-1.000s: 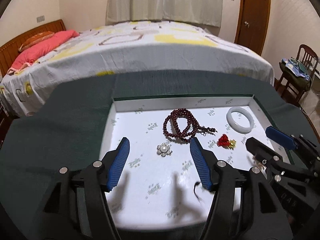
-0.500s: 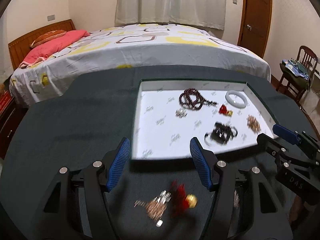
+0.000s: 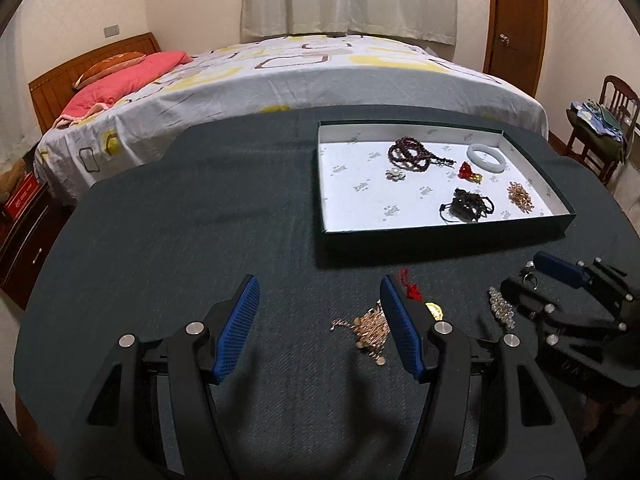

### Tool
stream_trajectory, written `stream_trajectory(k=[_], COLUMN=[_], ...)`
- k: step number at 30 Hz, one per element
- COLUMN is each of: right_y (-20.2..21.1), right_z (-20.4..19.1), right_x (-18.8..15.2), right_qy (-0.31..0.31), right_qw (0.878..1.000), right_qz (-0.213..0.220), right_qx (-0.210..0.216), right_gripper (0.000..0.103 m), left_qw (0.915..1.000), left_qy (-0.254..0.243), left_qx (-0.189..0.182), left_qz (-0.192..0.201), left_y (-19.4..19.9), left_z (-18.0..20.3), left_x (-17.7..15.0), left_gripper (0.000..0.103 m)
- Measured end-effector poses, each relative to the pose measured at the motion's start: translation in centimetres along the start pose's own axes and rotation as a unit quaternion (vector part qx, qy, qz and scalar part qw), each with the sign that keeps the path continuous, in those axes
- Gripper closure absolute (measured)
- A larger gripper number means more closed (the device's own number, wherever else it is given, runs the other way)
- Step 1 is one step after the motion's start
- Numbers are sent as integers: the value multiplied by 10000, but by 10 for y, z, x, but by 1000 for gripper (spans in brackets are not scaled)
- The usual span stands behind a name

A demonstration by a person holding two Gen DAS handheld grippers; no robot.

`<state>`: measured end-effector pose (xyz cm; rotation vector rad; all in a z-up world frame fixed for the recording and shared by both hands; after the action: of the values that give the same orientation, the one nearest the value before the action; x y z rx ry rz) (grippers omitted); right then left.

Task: Organize jewelry
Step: 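Move the right tool to the crystal bar brooch and grasp it, then grasp the gold chain necklace with the left tool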

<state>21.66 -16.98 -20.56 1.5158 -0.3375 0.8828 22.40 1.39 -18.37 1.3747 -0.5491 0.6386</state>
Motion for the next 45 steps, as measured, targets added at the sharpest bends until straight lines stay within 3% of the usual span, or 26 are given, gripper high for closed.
stream_trajectory(k=[10,15,23,45], right_y=[-16,-18,-16,-13], right_z=[-6,-8,-14,-5], right_x=[-13,-15,-14,-17], right_qy=[39,135,235,-18], right_qw=[9993,9989,9985,9984], right_qz=[-364,-453,-454,-404], right_qx=[-12,-46,178,400], right_gripper=[50,57,89,90], left_qw=[9999,9998,9997,9972], left_qy=[88,99,75,-185], left_qx=[-75,-72,-42,22], left_qz=[-114,-156,-240,-724], left_y=[-6,-9,-13,-43], left_z=[-3,-3,-3,8], left_x=[-7,-8,-13,-37], left_gripper=[42,42,42,42])
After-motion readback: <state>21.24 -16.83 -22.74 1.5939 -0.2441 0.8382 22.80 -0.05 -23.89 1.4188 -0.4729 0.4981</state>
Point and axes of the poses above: each gripper's, at about its wrist camera, not at the fingertips, and y roughly against the way its jaws point, z to its right, x to its top, the point moved 7 cm from there along -y, roughly the way its jaws point, and after that the axes turned 13 degrees about y, right-handed, at the moved point
